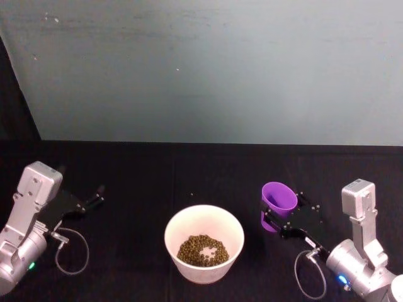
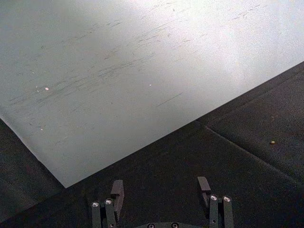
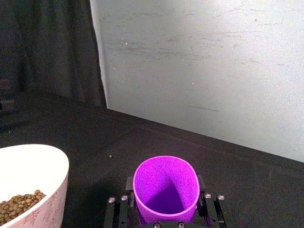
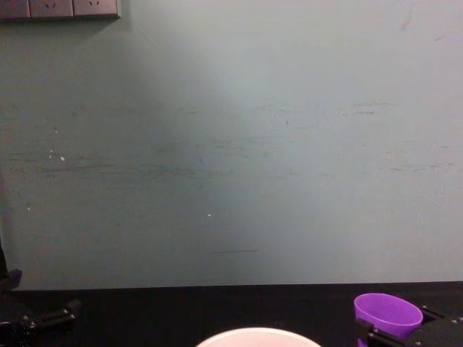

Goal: Pick up the cup and pour the mung beans from the cup into the bowl.

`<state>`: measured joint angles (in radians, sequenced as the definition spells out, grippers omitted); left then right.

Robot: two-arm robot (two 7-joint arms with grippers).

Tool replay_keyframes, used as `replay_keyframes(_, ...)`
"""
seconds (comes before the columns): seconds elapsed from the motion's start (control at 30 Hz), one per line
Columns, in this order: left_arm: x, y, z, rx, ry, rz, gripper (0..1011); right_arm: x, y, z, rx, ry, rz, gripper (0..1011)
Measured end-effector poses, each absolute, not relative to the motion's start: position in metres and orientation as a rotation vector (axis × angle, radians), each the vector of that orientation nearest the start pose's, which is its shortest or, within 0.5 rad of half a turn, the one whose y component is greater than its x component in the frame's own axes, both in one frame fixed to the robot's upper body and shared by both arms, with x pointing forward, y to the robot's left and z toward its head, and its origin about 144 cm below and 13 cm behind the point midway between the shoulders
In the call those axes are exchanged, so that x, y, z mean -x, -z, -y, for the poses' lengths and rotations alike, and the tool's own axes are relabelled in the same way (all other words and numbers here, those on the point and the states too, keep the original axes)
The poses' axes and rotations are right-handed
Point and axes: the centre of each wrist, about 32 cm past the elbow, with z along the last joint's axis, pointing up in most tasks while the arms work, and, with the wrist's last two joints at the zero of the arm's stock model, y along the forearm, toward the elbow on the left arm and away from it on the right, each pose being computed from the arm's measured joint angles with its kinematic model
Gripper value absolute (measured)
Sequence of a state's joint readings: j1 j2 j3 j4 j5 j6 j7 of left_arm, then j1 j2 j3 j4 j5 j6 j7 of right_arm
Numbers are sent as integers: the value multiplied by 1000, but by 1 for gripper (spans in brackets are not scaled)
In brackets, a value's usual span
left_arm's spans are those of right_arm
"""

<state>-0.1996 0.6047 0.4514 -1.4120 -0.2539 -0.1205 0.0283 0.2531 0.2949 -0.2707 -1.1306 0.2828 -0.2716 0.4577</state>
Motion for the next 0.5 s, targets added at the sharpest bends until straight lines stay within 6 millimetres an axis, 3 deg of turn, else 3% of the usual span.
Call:
replay_keyframes(0.33, -489, -1140, -310, -304, -1248, 285, 1003, -515, -1091, 278, 45, 983, 64, 731)
replay_keyframes(0.5, -489, -1140, -310, -305, -1248, 285, 1004, -515, -1091, 278, 45, 983, 64, 870)
